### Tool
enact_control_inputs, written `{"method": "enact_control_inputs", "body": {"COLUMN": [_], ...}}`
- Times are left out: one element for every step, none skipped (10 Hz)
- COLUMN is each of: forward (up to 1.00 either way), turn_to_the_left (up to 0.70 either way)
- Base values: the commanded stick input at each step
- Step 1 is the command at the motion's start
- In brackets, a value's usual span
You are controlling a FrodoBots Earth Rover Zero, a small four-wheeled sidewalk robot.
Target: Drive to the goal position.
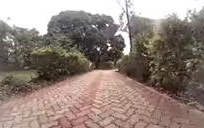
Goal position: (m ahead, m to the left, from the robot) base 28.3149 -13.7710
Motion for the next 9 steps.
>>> {"method": "enact_control_inputs", "body": {"forward": [0.70, 0.70, 0.70, 0.70, 0.70, 0.70, 0.70, 0.70, 0.70], "turn_to_the_left": [0.00, 0.00, 0.00, 0.00, 0.00, 0.00, 0.00, 0.00, 0.00]}}
